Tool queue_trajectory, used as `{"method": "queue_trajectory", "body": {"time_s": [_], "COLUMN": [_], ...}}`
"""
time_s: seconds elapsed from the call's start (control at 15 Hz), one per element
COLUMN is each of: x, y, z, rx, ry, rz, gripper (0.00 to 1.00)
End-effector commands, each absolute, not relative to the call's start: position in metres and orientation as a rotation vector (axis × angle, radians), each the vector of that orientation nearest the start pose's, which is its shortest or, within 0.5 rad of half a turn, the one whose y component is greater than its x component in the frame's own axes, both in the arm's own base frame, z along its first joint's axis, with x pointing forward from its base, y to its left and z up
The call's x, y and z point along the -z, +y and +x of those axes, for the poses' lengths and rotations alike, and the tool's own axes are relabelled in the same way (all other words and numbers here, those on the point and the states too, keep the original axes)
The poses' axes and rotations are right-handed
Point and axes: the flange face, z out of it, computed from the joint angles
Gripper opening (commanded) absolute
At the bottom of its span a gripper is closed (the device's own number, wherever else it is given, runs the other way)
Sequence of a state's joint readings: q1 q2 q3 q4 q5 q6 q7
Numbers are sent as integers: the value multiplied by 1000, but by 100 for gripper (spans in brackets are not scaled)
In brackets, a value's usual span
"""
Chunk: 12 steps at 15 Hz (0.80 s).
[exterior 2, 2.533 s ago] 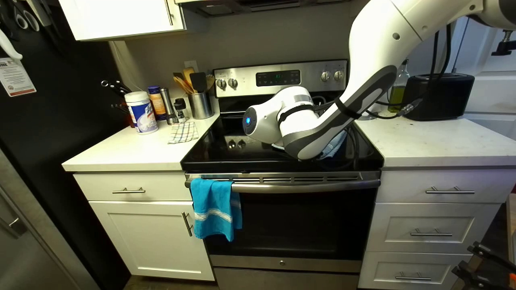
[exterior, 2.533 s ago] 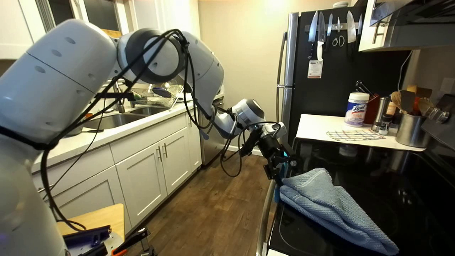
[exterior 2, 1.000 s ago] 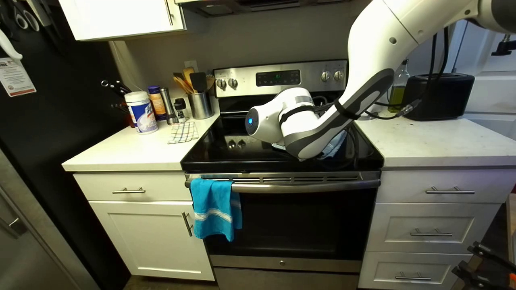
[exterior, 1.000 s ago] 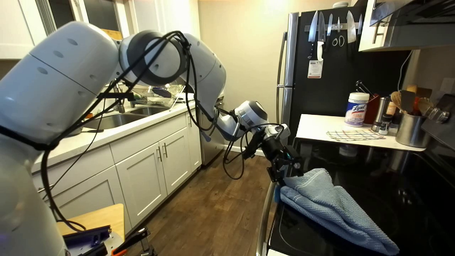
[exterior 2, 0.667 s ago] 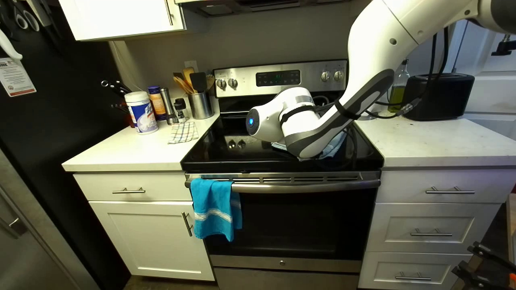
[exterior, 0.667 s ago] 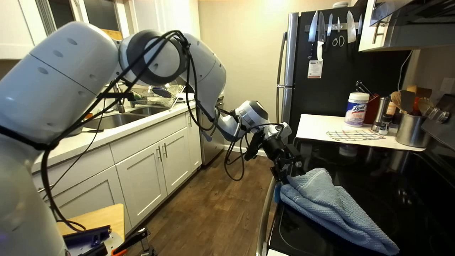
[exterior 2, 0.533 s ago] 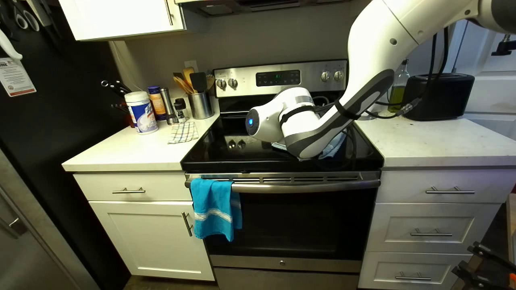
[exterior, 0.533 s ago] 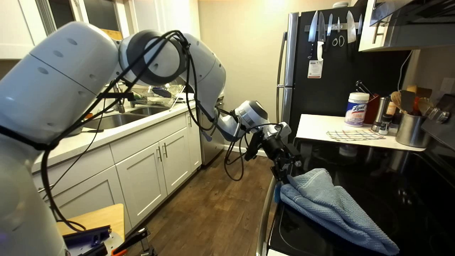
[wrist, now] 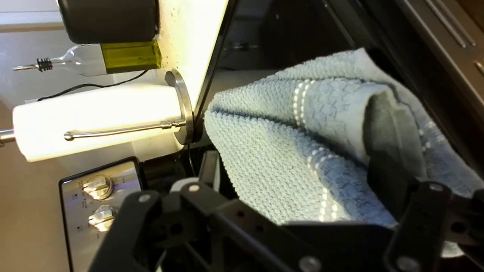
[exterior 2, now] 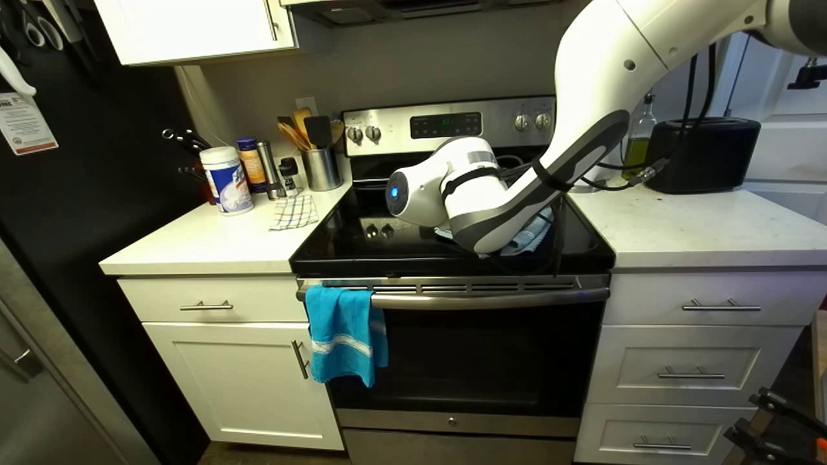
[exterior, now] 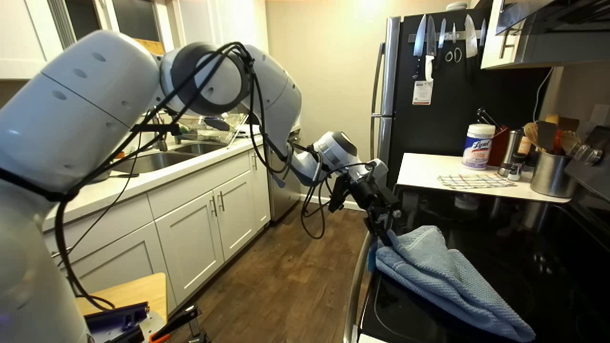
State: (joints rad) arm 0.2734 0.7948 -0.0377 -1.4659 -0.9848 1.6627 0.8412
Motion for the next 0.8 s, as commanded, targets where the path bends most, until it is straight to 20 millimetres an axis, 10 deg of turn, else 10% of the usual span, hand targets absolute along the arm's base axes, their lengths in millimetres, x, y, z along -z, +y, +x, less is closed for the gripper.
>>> {"method": "queue_trajectory", "body": {"time_s": [0.0,0.73], "x": [-227,-226], "y": [85,101], "z": [679,682], "rx": [-73,-65], "ry": [-239,-170], "rz": [2061,2196], "gripper": [100,100]}}
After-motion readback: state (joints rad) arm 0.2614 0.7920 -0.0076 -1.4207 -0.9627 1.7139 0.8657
